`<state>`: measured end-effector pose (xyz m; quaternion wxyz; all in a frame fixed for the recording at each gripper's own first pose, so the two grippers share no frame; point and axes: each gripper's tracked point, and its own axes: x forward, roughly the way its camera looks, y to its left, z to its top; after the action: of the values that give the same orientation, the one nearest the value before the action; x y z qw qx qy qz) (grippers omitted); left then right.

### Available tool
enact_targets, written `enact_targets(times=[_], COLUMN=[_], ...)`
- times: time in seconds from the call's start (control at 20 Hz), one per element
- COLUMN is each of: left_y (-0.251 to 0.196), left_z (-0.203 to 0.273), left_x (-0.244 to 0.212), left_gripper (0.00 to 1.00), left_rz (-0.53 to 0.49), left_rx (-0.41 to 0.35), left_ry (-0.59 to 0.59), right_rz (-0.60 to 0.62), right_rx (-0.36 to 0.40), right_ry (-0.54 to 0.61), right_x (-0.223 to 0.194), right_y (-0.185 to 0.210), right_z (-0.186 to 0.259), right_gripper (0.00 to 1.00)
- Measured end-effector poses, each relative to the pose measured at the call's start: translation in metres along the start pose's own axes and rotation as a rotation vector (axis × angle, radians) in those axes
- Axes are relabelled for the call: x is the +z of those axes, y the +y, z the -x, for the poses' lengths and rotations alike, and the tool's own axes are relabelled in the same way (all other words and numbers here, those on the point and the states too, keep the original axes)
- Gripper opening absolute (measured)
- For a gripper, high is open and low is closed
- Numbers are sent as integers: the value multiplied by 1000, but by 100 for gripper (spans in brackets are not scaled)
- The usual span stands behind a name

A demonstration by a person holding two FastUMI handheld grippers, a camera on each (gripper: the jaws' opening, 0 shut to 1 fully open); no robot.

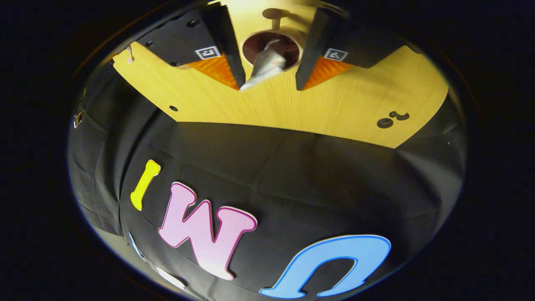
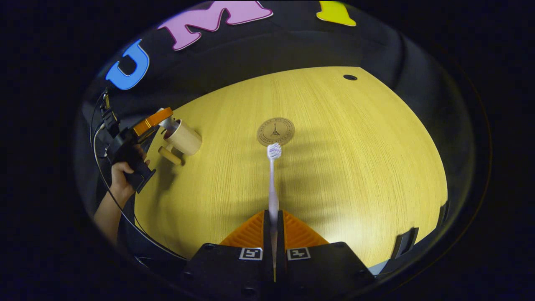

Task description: Put the toothbrush and toothpaste on the desktop into the cup, then pick up the cup and place it on the coaster on the desktop.

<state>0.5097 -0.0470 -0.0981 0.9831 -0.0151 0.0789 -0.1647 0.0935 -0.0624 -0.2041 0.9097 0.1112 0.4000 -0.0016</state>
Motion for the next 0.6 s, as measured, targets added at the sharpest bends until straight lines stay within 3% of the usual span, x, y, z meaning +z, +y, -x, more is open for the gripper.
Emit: enact_targets(times=[0.1, 0.15, 0.4, 0.6], left_y=[7, 8, 5, -12], left_z=[19, 35, 106, 155], left_x=[6, 8, -5, -21], left_gripper=[85, 100, 98, 98], left_rz=[-13, -17, -37, 56], left_rx=[57, 81, 190, 227], left_ry=[-18, -24, -16, -21], right_rz=[36, 59, 140, 160], right_rx=[43, 65, 191, 297], right_ry=[-42, -62, -181, -262], right_x=[20, 30, 90, 132], right_y=[14, 22, 72, 117], right_z=[-2, -2, -5, -18], right_gripper=[6, 6, 6, 7])
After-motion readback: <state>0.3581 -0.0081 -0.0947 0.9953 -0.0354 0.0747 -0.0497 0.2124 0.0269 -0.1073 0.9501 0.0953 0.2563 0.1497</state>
